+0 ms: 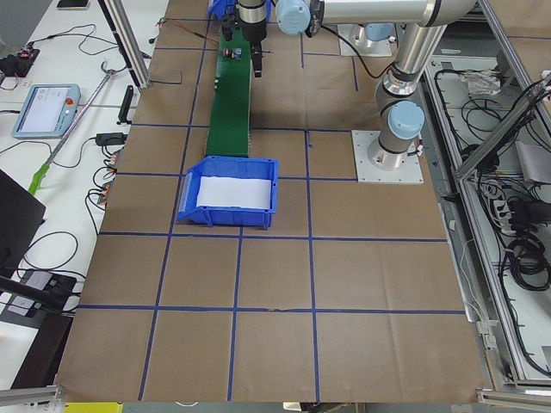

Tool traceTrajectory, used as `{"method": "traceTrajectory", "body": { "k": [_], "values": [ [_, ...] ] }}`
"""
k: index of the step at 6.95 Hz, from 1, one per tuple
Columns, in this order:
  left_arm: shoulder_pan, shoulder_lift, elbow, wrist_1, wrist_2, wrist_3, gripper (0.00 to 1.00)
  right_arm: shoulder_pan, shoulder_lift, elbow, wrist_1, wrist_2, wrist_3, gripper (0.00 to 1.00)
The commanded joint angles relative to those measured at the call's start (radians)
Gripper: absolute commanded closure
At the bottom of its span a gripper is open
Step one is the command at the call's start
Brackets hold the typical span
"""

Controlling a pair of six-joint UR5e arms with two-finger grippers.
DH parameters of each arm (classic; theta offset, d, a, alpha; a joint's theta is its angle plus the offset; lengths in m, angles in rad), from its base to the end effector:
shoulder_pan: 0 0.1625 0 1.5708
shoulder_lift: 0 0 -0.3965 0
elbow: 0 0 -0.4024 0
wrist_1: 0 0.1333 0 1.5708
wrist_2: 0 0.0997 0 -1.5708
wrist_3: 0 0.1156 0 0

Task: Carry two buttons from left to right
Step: 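Lower the right gripper and grasp the red button on the belt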

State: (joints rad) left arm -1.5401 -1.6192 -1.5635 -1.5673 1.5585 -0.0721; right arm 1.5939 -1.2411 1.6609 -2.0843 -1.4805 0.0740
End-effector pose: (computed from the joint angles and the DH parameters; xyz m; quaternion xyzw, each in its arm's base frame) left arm -0.1188 -0.5204 0.4227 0.0515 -0.9985 -0.0189 0.0058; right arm 0.1577 -0.6024 0.2683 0.0233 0.9976 -0.0445 0.0473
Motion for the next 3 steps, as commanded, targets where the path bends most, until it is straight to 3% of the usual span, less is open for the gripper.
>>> {"method": "traceTrajectory", "body": {
  "k": [1, 3],
  "values": [
    [0.0, 0.001, -0.001, 0.0, 0.0, 0.0, 0.0, 0.001, 0.038, -0.001, -0.02, 0.005, 0.003, 0.0],
    [0.0, 0.001, -0.003, 0.001, 0.0, 0.0, 0.0, 0.001, 0.052, -0.003, -0.019, 0.006, 0.003, 0.0]
  ]
}}
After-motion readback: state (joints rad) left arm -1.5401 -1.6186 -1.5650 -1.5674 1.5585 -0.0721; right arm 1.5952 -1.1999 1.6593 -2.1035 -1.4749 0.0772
